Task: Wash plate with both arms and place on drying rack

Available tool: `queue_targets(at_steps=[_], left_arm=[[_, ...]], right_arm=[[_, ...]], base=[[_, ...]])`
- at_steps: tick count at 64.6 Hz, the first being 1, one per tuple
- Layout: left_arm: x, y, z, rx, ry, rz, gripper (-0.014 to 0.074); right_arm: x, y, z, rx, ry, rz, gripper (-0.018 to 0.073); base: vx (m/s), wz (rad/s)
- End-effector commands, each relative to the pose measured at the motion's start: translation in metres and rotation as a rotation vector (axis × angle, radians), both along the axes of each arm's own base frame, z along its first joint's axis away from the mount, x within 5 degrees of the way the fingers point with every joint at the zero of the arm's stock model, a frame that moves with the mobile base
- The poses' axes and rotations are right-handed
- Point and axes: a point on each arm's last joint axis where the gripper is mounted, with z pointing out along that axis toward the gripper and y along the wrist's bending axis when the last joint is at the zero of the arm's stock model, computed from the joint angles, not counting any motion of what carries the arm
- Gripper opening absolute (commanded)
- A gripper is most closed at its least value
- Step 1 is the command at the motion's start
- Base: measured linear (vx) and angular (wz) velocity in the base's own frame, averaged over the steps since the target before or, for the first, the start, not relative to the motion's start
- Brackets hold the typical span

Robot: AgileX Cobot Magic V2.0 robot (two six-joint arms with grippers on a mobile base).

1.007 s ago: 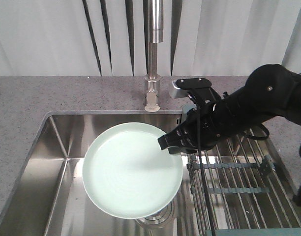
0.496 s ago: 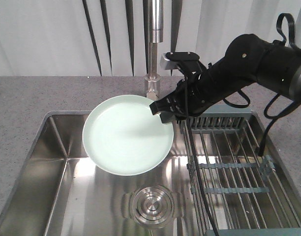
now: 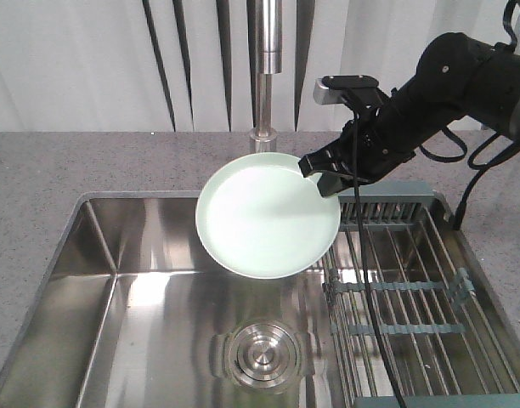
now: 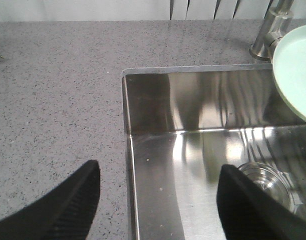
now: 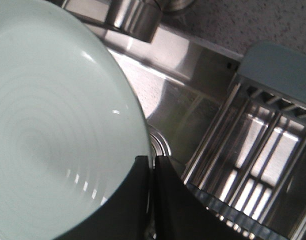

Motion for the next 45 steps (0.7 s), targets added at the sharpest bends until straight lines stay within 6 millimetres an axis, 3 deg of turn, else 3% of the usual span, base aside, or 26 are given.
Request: queue_targets(at_steps=[1, 36, 45], left_arm=[[0.002, -0.001, 0.012, -0.021, -0.079, -0.007, 0.0464], [0.002, -0.001, 0.012, -0.020, -0.078, -0.007, 0.0464], [0.002, -0.001, 0.012, -0.020, -0.078, -0.007, 0.0464]], right_arm=[[-0.007, -0.012, 0.034, 0.009, -0.082, -0.028, -0.0001], [-0.037, -0.080, 0.061, -0.210, 0.021, -0.135, -0.0001], [-0.039, -0.088, 0.062, -0.261, 0.016, -0.150, -0.0001]], base=[[0.00, 0.00], [0.00, 0.00], [0.00, 0.00]])
